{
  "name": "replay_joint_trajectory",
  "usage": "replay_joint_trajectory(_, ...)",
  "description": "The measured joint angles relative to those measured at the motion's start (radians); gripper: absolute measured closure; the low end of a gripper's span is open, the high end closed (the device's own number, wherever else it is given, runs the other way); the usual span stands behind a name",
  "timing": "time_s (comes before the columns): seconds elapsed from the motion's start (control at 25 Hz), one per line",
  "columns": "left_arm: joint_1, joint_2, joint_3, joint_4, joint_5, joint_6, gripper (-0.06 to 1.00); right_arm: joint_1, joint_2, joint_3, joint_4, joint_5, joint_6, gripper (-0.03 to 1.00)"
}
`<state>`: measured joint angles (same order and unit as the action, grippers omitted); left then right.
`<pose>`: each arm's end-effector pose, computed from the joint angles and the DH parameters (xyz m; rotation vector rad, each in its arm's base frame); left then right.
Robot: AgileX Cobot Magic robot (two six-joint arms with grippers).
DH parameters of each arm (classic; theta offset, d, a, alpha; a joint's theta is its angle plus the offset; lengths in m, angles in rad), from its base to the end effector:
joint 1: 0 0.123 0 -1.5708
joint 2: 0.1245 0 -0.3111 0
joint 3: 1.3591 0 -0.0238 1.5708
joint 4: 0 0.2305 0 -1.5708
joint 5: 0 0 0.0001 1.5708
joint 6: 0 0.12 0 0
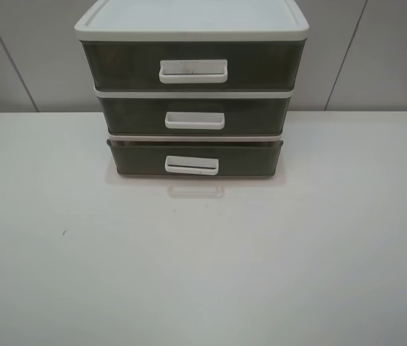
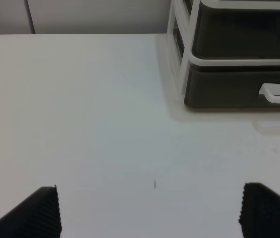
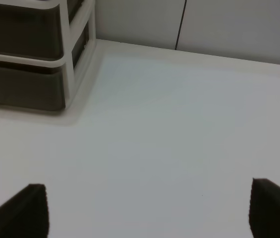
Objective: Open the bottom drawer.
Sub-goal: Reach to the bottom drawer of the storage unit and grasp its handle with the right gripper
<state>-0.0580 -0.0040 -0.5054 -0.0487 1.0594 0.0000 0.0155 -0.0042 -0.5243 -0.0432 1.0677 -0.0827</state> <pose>-0.0245 -0.0037 0.2560 0.0615 2.0330 -0.0947 -0.0265 -0.0050 0.2605 -0.0964 2.0210 -0.0940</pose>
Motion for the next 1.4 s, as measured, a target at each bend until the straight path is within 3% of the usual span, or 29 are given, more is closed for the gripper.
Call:
replay_joint_trajectory(0.8, 0.000, 0.000, 0.000, 0.000, 0.000, 0.000, 0.20, 0.000, 0.004, 0.000, -0.001, 0.000, 0.004, 0.17)
replay_joint_trajectory(1.0, 0.000, 0.000, 0.000, 0.000, 0.000, 0.000, 0.20, 0.000, 0.161, -0.019, -0.004, -0.018, 0.011, 0.17)
replay_joint_trajectory(1.16, 0.000, 0.000, 0.000, 0.000, 0.000, 0.000, 0.20, 0.000, 0.366, -0.077, -0.004, -0.115, 0.011, 0.17)
replay_joint_trajectory(1.4, 0.000, 0.000, 0.000, 0.000, 0.000, 0.000, 0.20, 0.035, 0.654, -0.120, -0.003, -0.433, 0.012, 0.17)
